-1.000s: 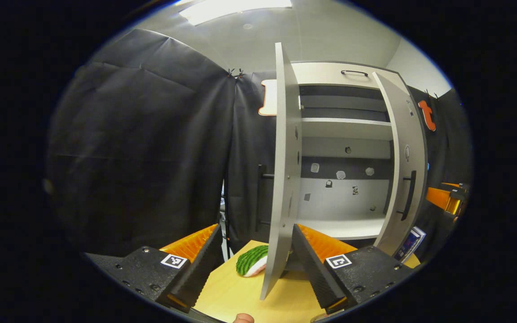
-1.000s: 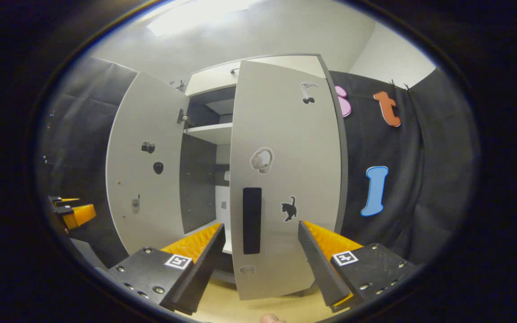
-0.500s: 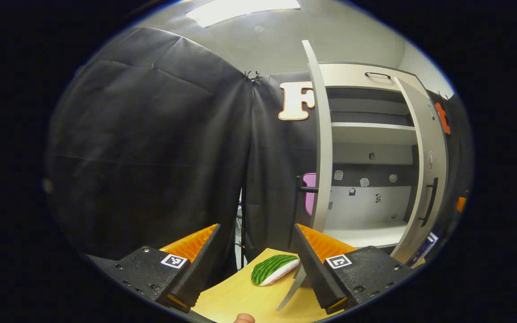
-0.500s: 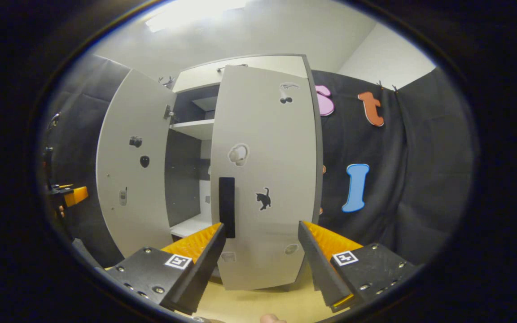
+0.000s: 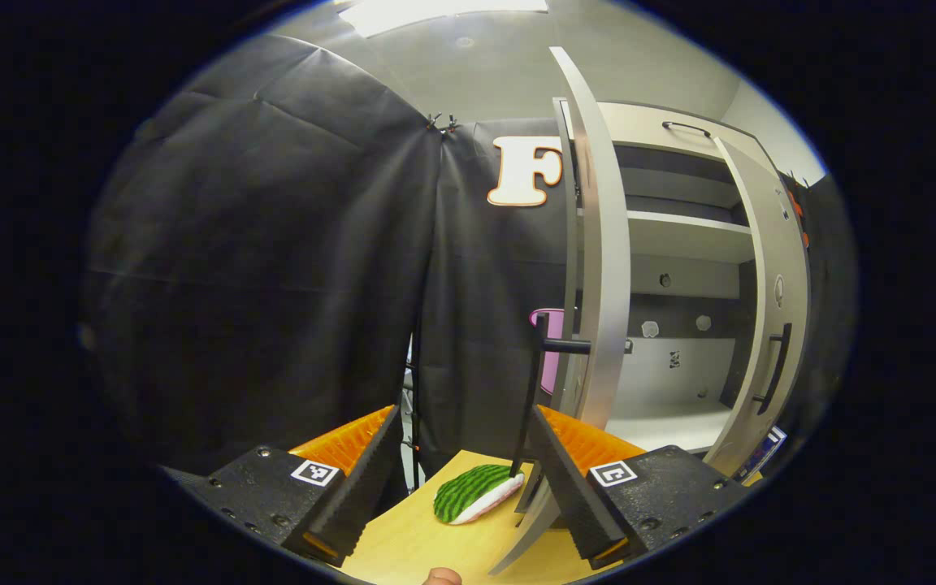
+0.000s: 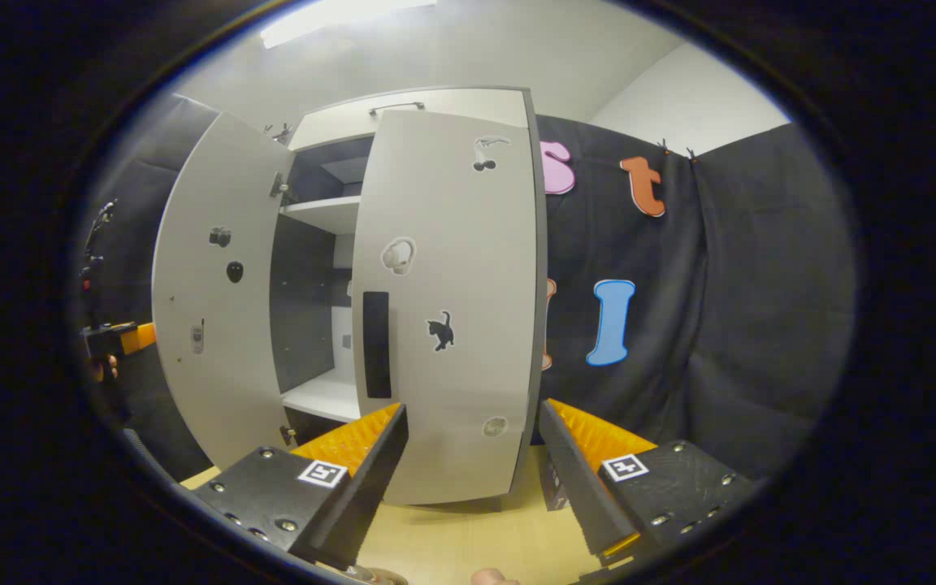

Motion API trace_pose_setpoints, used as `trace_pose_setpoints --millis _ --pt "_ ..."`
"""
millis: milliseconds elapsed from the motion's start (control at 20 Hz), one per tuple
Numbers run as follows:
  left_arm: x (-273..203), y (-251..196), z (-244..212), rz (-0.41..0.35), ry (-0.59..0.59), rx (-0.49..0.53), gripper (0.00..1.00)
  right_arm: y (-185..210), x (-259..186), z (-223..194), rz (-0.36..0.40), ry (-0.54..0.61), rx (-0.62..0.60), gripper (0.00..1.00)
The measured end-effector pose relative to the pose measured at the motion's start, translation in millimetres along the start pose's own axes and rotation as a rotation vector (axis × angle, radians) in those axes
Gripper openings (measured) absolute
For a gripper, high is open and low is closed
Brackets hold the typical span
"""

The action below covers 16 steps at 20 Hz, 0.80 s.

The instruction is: Grasp the bottle in the cabinet with the left hand and place it on the coaster, then close the right door with the right hand and the left door with the left hand.

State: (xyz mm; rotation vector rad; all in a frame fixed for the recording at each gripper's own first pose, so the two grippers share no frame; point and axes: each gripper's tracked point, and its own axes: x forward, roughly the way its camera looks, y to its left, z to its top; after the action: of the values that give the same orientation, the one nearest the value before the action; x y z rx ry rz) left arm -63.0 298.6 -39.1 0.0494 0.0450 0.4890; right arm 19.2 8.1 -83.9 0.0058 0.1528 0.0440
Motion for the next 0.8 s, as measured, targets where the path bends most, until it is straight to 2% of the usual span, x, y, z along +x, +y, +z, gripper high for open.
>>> trace_pose_setpoints --millis 50,100,150,250,300,350,400,550,800 --pt "-1 -3 1 -0.012 0.003 -0.002 0.96 -1 0 -2 -0.005 0.002 0.005 0.98" --pt "-1 -5 0 -0.032 0.012 -0.012 0.92 -2 0 -4 -0.006 0.005 0.013 0.98" --pt "-2 -8 -1 -0.056 0.017 -0.023 0.96 -3 0 -6 -0.007 0.006 0.021 0.98" --pt "-5 -13 1 -0.093 0.020 -0.031 0.91 -3 1 -12 -0.008 0.017 0.042 0.99" --pt "-7 -16 3 -0.108 0.017 -0.023 0.95 -2 1 -15 -0.006 0.022 0.053 0.99" --pt "-7 -21 3 -0.120 0.016 -0.006 0.95 -2 0 -15 -0.007 0.019 0.061 0.94" --pt "-9 -26 4 -0.132 0.017 0.013 0.95 -2 -1 -15 -0.007 0.017 0.065 0.98" --pt "-13 -41 7 -0.175 0.008 0.046 0.95 -6 -3 -17 -0.013 0.018 0.063 0.98" --pt "-22 -76 8 -0.269 0.002 0.029 0.95 -10 -5 -9 -0.015 0.006 0.088 0.98"
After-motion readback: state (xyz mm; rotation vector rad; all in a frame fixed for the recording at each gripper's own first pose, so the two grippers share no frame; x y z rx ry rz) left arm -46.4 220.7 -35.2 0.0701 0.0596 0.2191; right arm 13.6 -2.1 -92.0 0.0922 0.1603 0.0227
